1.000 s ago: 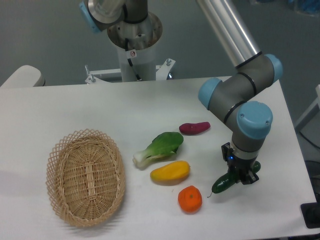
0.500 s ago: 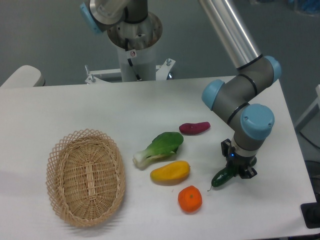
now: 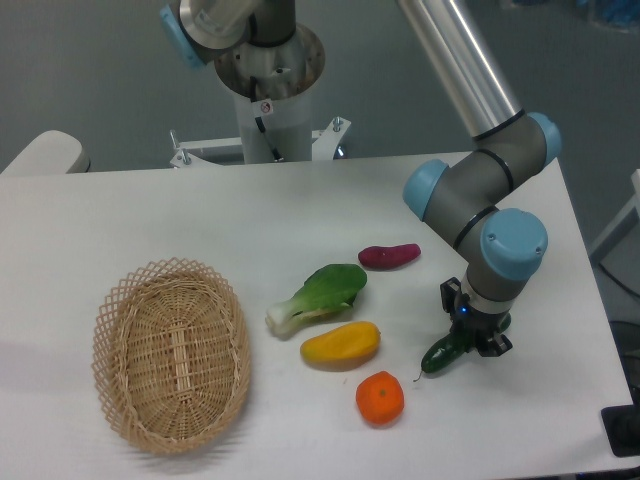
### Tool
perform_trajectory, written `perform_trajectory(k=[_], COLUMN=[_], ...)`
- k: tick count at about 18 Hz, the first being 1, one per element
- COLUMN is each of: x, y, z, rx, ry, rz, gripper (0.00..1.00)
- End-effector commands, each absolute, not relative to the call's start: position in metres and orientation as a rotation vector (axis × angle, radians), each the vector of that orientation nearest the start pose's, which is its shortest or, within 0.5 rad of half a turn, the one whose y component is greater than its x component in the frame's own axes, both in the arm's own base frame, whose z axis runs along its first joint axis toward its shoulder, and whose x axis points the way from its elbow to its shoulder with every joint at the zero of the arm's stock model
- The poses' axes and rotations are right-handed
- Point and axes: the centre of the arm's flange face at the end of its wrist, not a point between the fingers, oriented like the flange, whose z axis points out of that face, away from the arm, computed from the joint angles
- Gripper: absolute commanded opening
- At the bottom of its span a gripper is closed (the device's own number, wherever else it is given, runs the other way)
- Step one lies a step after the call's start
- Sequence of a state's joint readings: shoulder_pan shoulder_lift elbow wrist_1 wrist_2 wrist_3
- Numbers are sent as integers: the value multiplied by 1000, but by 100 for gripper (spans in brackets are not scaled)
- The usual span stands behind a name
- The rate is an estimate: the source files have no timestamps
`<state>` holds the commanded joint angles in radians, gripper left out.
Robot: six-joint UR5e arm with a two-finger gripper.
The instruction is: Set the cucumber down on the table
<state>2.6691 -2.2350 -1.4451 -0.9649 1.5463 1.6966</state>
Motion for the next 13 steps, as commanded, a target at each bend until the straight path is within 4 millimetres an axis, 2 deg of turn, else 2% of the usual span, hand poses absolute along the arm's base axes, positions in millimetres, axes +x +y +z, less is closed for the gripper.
perform_trajectory(k=[1,3,7,11,13], x=[-567,-570,-574,-573,-575], y=[442,445,451,459,464], z=[204,211,223,241,258], rx=[-2967,-2962,-2955,-2956,-2941], ry=[916,917,926,892,876], rz=[102,132,172,220,262], gripper=[48,76,100,100,100])
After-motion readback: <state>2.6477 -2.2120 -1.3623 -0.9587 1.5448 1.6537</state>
